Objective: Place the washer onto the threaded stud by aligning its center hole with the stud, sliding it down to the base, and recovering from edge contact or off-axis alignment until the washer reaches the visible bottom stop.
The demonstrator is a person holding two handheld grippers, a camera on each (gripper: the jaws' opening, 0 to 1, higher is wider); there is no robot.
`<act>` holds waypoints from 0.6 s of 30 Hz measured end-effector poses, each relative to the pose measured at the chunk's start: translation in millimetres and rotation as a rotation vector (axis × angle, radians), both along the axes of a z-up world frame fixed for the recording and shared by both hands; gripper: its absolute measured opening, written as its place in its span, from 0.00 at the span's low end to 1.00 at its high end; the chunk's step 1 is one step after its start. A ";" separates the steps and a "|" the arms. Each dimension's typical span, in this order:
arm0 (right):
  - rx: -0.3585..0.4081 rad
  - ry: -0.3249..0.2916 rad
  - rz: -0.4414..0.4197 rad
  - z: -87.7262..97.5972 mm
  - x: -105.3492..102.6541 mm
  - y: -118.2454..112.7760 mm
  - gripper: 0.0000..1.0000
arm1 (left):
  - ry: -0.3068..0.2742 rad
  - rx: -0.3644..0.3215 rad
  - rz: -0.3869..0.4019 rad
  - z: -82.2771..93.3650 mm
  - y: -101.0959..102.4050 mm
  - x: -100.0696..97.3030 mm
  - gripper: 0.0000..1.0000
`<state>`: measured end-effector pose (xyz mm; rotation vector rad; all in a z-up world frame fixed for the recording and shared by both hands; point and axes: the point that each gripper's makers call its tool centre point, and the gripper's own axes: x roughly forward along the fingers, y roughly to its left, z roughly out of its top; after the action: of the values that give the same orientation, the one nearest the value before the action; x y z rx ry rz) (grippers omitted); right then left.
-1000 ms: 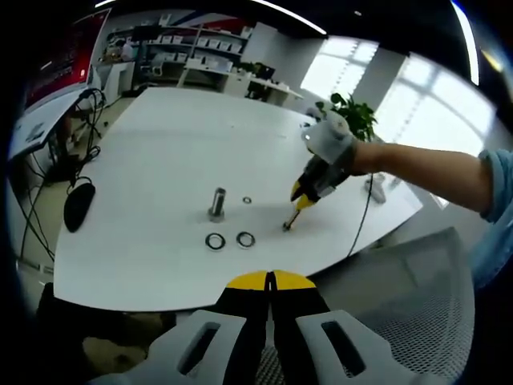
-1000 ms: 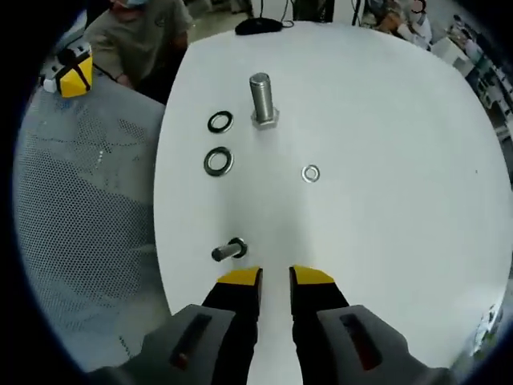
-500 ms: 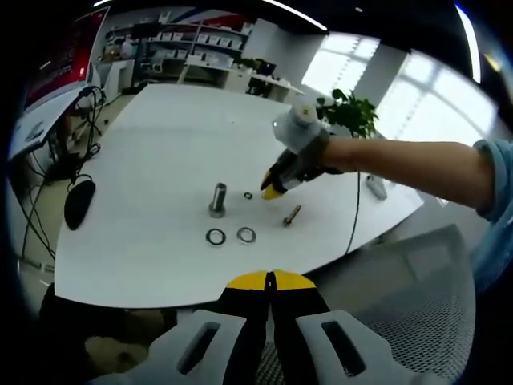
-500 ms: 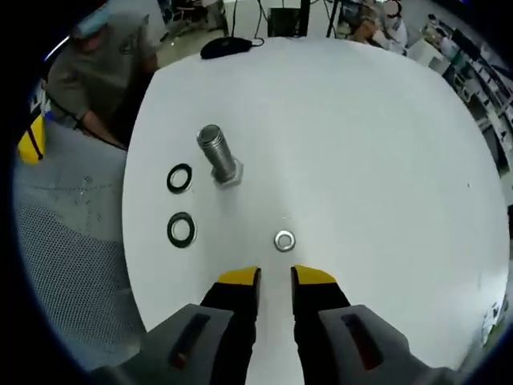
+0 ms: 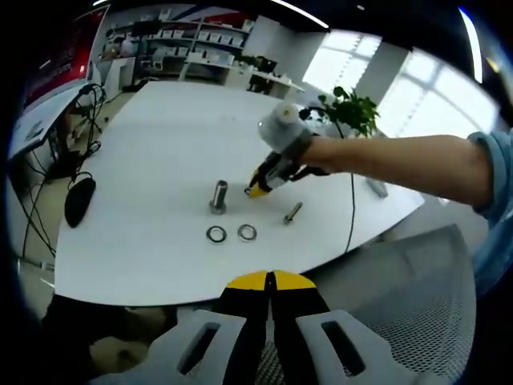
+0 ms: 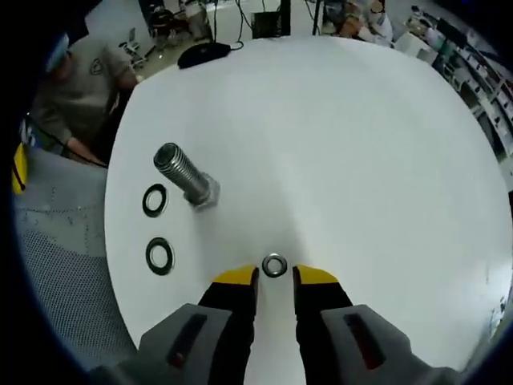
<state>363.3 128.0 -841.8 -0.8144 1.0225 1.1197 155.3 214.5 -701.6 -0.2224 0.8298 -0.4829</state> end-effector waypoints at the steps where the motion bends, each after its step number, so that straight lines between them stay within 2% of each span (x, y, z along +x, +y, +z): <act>1: -0.003 0.002 0.003 0.1 -2.3 1.0 0.20 | 0.000 0.000 0.000 0.0 -0.1 0.0 0.00; 5: -0.001 0.003 0.016 -0.2 -4.9 3.8 0.15 | 0.003 0.001 -0.001 -0.5 -0.4 -0.6 0.00; 9: -0.015 -0.026 0.058 -0.2 -7.8 4.0 0.14 | 0.006 0.003 -0.003 -1.0 -0.7 -1.2 0.00; 15: -0.016 -0.019 0.037 0.8 -13.0 -5.3 0.14 | 0.005 0.004 -0.005 -1.0 -1.0 -1.5 0.00; 18: -0.005 -0.014 0.037 6.9 -17.9 -8.2 0.14 | 0.002 0.003 -0.007 -0.7 -1.1 -0.9 0.00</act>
<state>345.5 119.8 -834.8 -0.8474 1.0023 1.1416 154.4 213.4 -702.3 -0.2171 0.8338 -0.4877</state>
